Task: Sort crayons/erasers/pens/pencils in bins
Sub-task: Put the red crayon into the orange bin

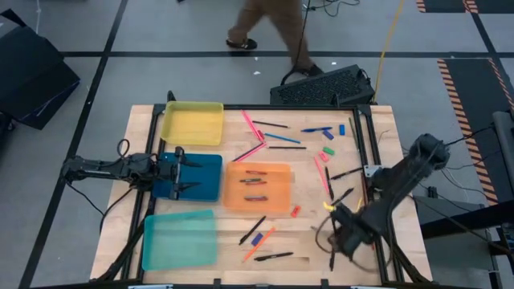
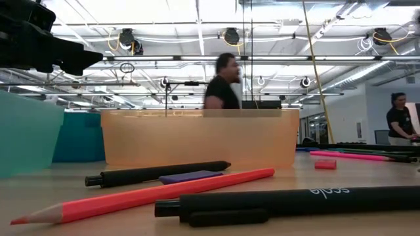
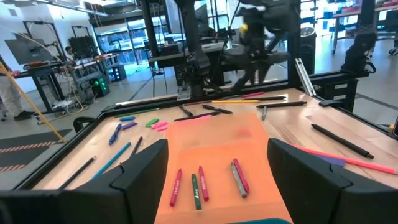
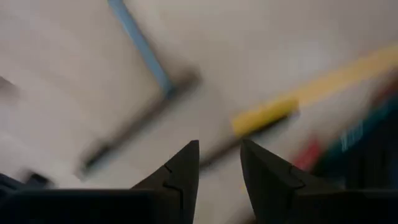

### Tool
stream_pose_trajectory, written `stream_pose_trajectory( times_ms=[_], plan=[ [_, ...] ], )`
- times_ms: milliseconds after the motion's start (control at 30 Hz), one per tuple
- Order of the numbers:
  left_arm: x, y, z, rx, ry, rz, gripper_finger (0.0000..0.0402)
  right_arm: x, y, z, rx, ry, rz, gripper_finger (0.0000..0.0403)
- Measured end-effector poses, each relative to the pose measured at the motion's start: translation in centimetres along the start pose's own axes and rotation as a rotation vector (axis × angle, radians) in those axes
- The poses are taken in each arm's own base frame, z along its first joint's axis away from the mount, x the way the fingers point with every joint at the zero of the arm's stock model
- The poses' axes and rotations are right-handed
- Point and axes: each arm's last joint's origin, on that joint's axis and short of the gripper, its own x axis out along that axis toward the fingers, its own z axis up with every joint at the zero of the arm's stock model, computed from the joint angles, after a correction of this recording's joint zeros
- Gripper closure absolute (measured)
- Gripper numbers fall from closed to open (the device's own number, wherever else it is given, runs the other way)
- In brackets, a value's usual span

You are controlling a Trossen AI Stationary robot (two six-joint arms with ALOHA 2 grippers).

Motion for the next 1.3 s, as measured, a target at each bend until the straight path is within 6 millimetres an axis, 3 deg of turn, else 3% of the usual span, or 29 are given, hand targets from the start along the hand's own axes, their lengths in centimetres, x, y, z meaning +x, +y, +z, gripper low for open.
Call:
stream_pose_trajectory(
  times_ms=[133, 300, 700, 1000, 1300],
  plan=[
    [0.0, 0.0, 0.0, 0.0, 0.0, 0.0, 0.0128, 2.3, -0.3, -1.4, 0.014, 0.127, -0.154, 0.0285],
    [0.0, 0.0, 0.0, 0.0, 0.0, 0.0, 0.0128, 4.3, -1.4, -1.1, 0.008, 0.195, -0.263, 0.0275],
    [0.0, 0.0, 0.0, 0.0, 0.0, 0.0, 0.0128, 8.0, -2.9, -0.6, -0.1, 0.374, -0.209, 0.0277],
    [0.0, 0.0, 0.0, 0.0, 0.0, 0.0, 0.0128, 8.9, -3.1, -0.4, -0.119, 0.401, -0.156, 0.0282],
    [0.0, 0.0, 0.0, 0.0, 0.0, 0.0, 0.0128, 8.9, -2.8, 0.0, -0.143, 0.387, -0.125, 0.0355]
  ],
)
